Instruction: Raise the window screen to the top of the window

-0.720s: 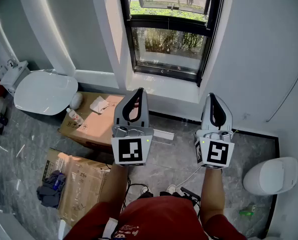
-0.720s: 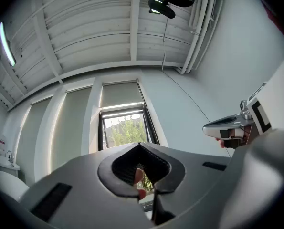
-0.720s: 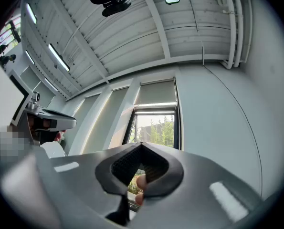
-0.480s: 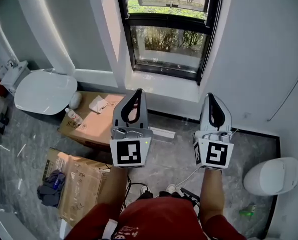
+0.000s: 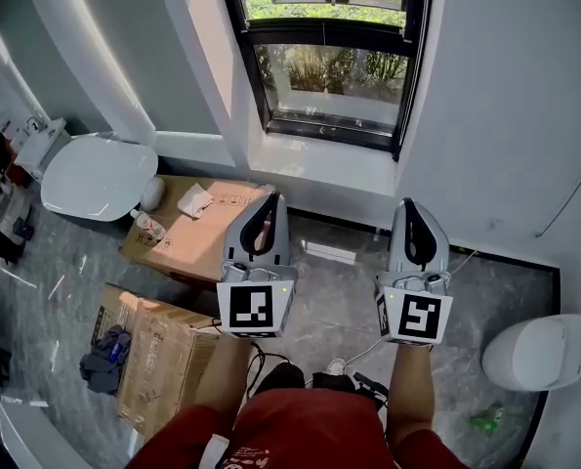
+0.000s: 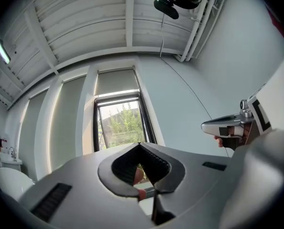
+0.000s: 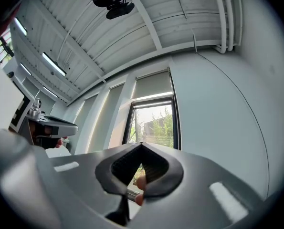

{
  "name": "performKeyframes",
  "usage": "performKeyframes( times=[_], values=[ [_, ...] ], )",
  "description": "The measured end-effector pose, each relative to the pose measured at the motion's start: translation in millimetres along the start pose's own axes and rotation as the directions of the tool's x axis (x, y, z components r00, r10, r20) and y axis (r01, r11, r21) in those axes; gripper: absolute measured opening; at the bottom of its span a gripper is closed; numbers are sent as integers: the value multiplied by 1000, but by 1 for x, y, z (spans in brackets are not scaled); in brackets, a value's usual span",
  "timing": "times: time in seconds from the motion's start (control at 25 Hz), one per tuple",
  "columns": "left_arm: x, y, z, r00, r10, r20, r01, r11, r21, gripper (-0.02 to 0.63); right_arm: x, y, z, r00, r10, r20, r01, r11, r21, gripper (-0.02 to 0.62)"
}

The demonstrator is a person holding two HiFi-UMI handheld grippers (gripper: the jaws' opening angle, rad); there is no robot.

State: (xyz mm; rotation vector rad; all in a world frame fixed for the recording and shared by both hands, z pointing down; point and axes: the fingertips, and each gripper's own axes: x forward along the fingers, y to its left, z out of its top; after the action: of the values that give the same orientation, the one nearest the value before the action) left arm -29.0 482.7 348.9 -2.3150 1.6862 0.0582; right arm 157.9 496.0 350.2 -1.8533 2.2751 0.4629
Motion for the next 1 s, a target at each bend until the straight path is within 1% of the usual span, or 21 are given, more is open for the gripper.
performKeyframes(
  times=[0.24,0.4,0.48,0.56,0.64,0.72,1.0],
  values=[
    [8,-8,0,1000,18,-2,-18,1000,-23,5,0,-16,-3,1000,4,-3,-4,1000,-10,9],
    [20,-2,-4,1000,20,16,-19,999,-49,5,9,-20,-10,1000,4,-10,-4,1000,-17,9],
    [29,5,-8,1000,30,10,-29,998,-57,5,17,-19,-17,1000,4,-17,-4,1000,-29,9],
    [40,12,-15,999,36,11,-35,997,-73,6,28,-18,-22,1000,0,-20,-1,999,-42,9],
    [53,19,-23,999,25,23,-23,996,-84,5,44,-18,-25,1000,-2,-21,1,999,-50,9],
    [67,29,-29,1000,18,19,-17,996,-84,5,62,-16,-27,1000,-2,-23,1,998,-56,9],
    [116,79,-53,1000,14,12,-12,992,-127,5,130,4,-45,999,6,-36,-8,997,-75,9]
  ],
)
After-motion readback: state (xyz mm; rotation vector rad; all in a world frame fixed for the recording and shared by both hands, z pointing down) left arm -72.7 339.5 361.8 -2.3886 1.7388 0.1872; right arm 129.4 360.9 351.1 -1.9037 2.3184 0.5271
